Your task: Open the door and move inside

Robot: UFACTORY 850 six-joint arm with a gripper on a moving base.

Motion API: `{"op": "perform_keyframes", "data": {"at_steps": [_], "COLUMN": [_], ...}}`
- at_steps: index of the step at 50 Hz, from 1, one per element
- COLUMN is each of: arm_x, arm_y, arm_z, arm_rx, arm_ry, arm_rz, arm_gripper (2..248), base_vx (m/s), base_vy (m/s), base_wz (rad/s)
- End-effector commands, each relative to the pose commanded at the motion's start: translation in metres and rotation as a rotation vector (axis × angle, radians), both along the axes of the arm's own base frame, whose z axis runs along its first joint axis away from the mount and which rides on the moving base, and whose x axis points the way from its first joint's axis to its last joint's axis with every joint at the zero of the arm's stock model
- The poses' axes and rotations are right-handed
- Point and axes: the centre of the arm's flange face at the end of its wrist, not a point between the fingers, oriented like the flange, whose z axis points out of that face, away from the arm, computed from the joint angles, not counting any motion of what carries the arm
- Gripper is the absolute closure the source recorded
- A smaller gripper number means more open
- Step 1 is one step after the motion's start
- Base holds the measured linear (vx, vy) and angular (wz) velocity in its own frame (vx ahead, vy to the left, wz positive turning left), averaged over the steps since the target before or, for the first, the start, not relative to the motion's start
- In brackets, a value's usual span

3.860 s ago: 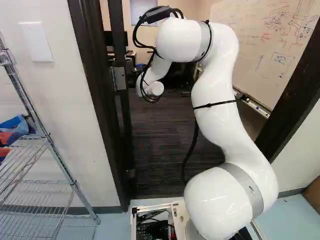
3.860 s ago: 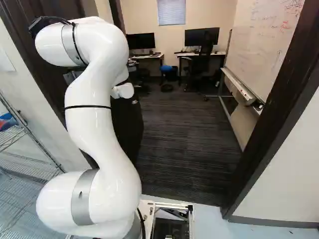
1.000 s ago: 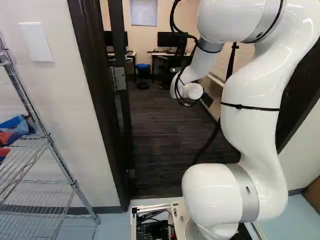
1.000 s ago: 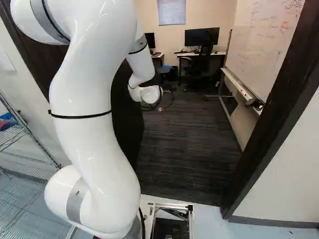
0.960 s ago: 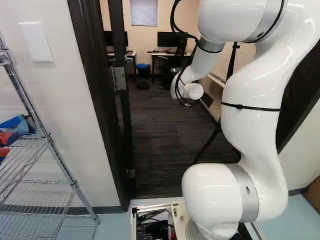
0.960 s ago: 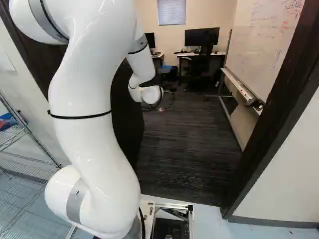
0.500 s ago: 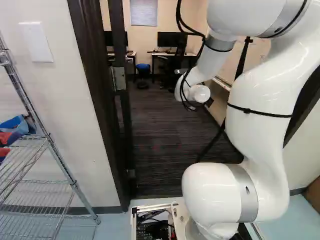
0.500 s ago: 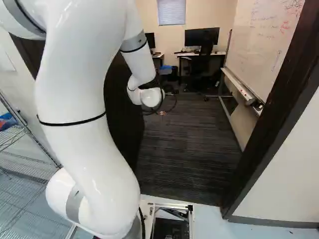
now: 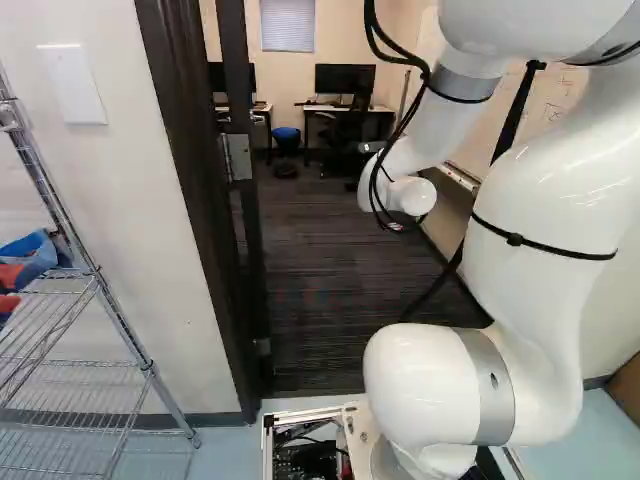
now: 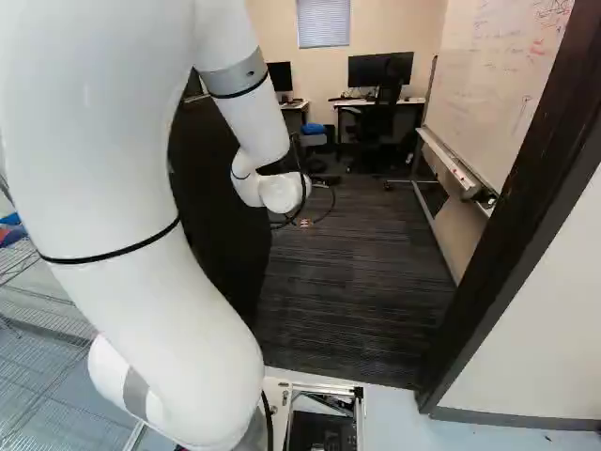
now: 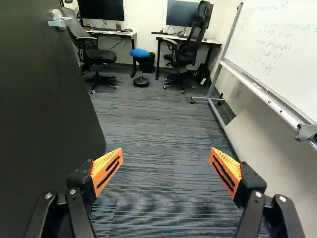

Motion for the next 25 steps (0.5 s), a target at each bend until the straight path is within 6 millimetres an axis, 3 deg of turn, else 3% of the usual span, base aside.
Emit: {"op": "perform_keyframes", "data": {"at_steps": [25], "arm_x": [-0.011], "arm_y": [0.009], "arm_z": [-0.001], "arm_rx": [0.006], "arm_ry": [-0.001], "arm_rz": [0.005], "arm_gripper": [3], "base_vx": [0.0], "base_vy": [0.0], "base_wz": [0.0]}}
